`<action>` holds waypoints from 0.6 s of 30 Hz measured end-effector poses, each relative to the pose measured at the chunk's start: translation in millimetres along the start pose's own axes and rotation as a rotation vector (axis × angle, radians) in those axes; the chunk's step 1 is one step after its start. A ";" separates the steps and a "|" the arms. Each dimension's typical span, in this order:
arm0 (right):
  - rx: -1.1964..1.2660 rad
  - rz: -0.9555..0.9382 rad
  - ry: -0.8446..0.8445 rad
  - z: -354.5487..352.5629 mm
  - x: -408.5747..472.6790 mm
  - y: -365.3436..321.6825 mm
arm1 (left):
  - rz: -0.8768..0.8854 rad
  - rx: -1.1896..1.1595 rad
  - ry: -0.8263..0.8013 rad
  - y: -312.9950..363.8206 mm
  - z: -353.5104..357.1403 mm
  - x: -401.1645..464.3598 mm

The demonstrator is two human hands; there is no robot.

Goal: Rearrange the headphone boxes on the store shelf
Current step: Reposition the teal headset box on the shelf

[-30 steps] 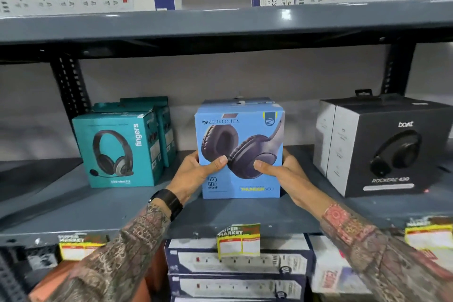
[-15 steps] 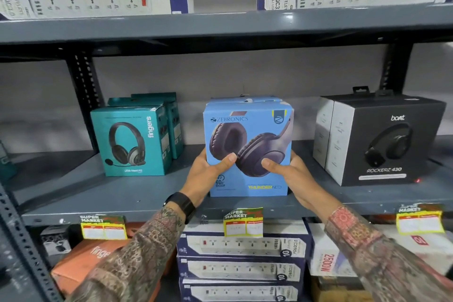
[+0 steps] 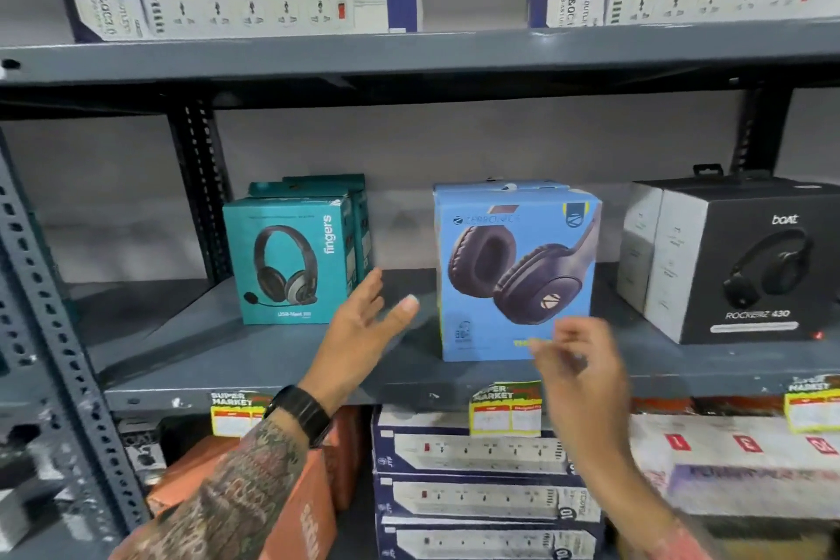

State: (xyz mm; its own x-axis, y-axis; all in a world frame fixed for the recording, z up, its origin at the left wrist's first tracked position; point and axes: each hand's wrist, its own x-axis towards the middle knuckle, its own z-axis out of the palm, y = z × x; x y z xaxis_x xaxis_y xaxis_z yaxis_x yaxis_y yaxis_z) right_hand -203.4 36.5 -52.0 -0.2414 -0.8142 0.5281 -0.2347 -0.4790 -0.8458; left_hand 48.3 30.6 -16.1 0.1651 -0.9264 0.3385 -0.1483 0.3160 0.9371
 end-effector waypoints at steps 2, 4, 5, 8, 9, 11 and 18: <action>0.045 -0.003 -0.196 33.8 -19.9 -15.3 | 0.015 0.022 0.100 -3.8 -35.2 -3.0; 0.088 0.037 -0.405 80.1 -27.0 -26.7 | 0.028 0.047 0.258 -5.4 -71.2 -1.3; 0.108 0.052 -0.499 103.7 -28.6 -33.7 | 0.041 0.064 0.354 -6.4 -86.9 0.8; 0.135 0.044 -0.589 169.4 -17.3 -49.3 | 0.077 0.152 0.596 -13.5 -136.4 21.9; 0.128 0.042 -0.574 190.7 -6.6 -53.5 | 0.061 0.168 0.604 -16.4 -156.4 36.5; 0.097 0.091 -0.576 221.0 21.8 -60.7 | -0.014 0.125 0.489 -19.6 -188.1 67.4; 0.198 0.328 -0.739 283.5 85.6 -46.6 | -0.181 0.013 -0.053 -51.0 -229.0 128.3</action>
State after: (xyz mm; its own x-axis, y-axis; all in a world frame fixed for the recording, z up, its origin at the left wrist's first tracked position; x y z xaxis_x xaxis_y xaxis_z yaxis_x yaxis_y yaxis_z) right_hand 53.7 -103.9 11.2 0.4275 -0.8953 0.1251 -0.0734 -0.1723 -0.9823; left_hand 300.3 -57.4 -0.9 0.1388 -0.9775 0.1591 -0.1339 0.1406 0.9810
